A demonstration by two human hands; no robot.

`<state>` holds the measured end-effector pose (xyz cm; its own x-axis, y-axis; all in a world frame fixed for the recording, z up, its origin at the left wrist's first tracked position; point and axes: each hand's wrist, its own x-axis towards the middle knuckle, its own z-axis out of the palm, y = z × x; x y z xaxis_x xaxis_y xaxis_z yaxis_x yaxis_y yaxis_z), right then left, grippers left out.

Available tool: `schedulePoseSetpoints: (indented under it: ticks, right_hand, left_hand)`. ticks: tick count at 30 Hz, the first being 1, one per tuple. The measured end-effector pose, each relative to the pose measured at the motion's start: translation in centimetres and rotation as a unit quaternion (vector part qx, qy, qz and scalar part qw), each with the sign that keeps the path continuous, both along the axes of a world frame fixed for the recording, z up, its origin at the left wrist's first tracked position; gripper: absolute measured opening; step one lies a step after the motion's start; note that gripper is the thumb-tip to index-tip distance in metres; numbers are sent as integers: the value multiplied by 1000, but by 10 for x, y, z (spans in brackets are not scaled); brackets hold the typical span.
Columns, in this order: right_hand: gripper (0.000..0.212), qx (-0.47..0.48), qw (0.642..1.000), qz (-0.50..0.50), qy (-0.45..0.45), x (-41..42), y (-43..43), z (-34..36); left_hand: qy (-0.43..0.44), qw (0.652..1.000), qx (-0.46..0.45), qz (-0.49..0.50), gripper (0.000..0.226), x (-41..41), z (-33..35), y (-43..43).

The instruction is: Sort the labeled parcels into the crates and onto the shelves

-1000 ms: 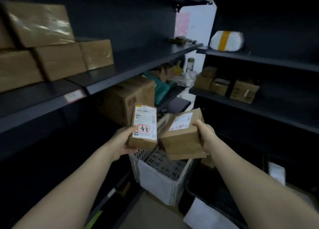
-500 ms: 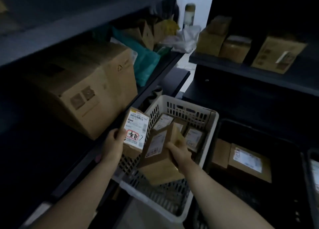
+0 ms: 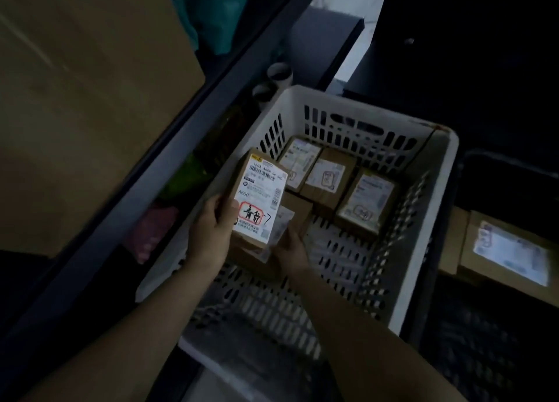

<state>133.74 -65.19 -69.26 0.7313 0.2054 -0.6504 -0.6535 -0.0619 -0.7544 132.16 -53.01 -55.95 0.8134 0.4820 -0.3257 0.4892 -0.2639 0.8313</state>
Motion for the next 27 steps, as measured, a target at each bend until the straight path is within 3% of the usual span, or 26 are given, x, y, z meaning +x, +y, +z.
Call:
schedulePoseSetpoints:
  ticks: [5,9,11,15,18,20,23,27]
  right_hand:
    - [65,-102,990,82,-54,9,-5,-1]
    - [37,-87,996,10,-30,11,-19,24]
    - [39,-102,994,-35,-12,13,-27,49]
    - [49,39,996,-73,34,3,-43,107]
    - [37,90,995,-43,-25,-12,-58,141]
    - [53,74,992,-69,-69,-19,-76,159]
    - [51,31,983,-124,-129,-29,-121,188]
    - [67,-71,958,-196,-197,-55,-206,219]
  left_hand:
    - [37,999,-1,-30,37,-7,-24,-2]
    - [54,997,-50,-35,42,-17,-20,-9]
    - [52,995,-77,-32,45,-22,-12,-13]
    - [36,990,-132,-35,41,-31,12,-26]
    - [18,984,-166,-65,35,-33,34,-43]
    - [16,981,-147,-121,29,-34,47,-57]
    - [-4,972,-71,-223,28,-33,63,-85]
    - [-37,941,38,-334,27,-28,77,-139]
